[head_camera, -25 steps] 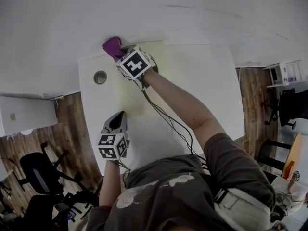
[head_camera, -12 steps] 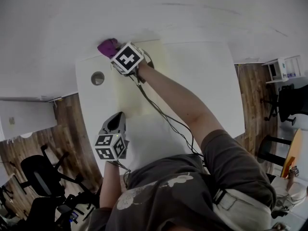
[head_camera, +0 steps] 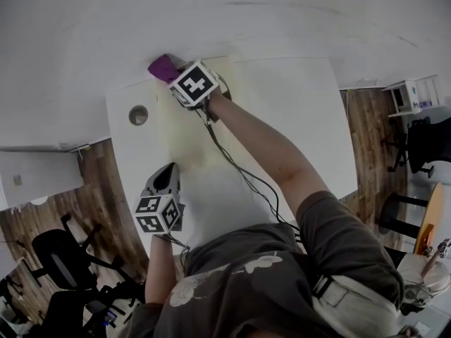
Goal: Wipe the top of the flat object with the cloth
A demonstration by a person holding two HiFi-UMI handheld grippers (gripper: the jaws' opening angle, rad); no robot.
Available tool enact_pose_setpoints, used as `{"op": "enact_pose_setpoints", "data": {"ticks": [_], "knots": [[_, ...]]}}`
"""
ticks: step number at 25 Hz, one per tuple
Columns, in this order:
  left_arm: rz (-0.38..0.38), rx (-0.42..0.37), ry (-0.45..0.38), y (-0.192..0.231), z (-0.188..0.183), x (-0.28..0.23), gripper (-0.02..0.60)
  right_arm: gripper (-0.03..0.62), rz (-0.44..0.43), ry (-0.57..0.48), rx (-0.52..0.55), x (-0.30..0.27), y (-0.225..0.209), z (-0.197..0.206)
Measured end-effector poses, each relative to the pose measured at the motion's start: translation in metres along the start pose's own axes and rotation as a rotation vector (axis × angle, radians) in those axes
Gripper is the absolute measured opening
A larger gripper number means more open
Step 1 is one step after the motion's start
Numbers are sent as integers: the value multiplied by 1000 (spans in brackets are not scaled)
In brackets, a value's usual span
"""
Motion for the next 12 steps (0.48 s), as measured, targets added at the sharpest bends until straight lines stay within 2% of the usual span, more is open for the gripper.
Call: {"op": "enact_pose_setpoints", "data": {"ticks": [12], "knots": [[-17, -15, 6, -2, 1, -1, -5, 118, 68, -4, -108, 30, -39, 35]]}}
Point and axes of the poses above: the fingertips, and each gripper's own axes: x backward along the fingers, y to its left, z out of its underside, the point moved 7 cm from there along x, backward along the fingers, and after that the axes turned 1 degree about -z, right-handed, at the moved point
